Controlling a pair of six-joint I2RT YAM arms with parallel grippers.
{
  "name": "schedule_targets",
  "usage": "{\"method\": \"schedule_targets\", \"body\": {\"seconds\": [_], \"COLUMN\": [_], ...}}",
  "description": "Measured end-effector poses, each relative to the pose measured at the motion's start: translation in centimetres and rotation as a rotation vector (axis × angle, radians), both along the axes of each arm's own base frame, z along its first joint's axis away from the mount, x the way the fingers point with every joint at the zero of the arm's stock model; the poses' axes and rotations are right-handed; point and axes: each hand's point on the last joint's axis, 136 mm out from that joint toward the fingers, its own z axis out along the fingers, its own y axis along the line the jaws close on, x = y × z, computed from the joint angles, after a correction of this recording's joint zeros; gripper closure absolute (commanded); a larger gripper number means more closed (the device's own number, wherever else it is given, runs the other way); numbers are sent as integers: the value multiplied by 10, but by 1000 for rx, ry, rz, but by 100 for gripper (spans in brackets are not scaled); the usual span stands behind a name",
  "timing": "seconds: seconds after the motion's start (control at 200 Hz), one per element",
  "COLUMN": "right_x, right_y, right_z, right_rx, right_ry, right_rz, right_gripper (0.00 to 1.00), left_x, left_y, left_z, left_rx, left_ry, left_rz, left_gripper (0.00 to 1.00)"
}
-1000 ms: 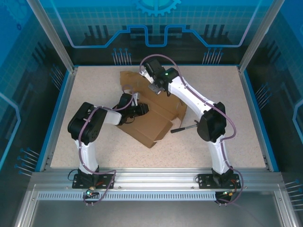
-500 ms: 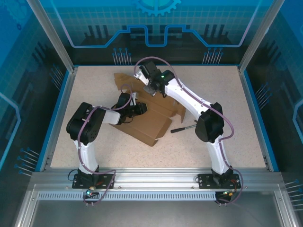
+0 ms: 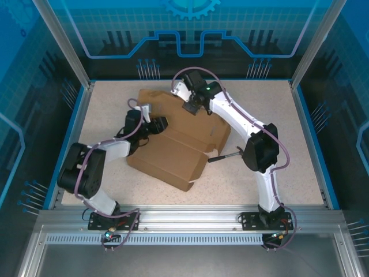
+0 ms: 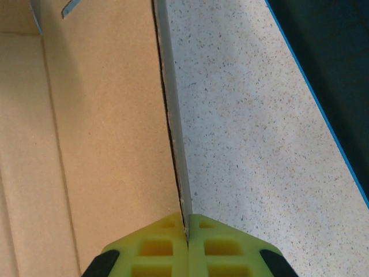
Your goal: Fold the paper box
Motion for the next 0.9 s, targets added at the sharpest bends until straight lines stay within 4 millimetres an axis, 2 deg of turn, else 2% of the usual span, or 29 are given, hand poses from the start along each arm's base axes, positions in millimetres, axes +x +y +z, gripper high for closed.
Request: {"method": "schedule_targets", "body": {"seconds": [0.095,0.15,0.22,0.3,0.385,0.53,0.655,0.9], "right_x": [3,4,4,4,5,5,5,5], "right_y": [-8,-11,-12,-11,-10,-9,-9,-9], "right_z": [2,5,9,15,20,25,28,26], "right_rx": [17,25,34,44,53,60,60,50], "right_ry": [19,25,29,27,19,13,10,20], "right_rz": [6,10,20,30,38,40,40,45], "right_gripper": [100,100,100,100,100,100,100,100], "left_x": [5,6,6,7,9,13,14,37], "left_y": [31,49,69,80,80,65,57,51], "left_z": [26,34,38,37,46,72,80,105], "left_rx": [23,41,69,95,109,96,109,158], "left_ry": [-66,-88,-92,-72,-70,-127,-149,-172], "left_rz": [56,87,113,104,66,-27,-71,-122], "left_gripper": [41,39,38,38,39,41,41,43]}}
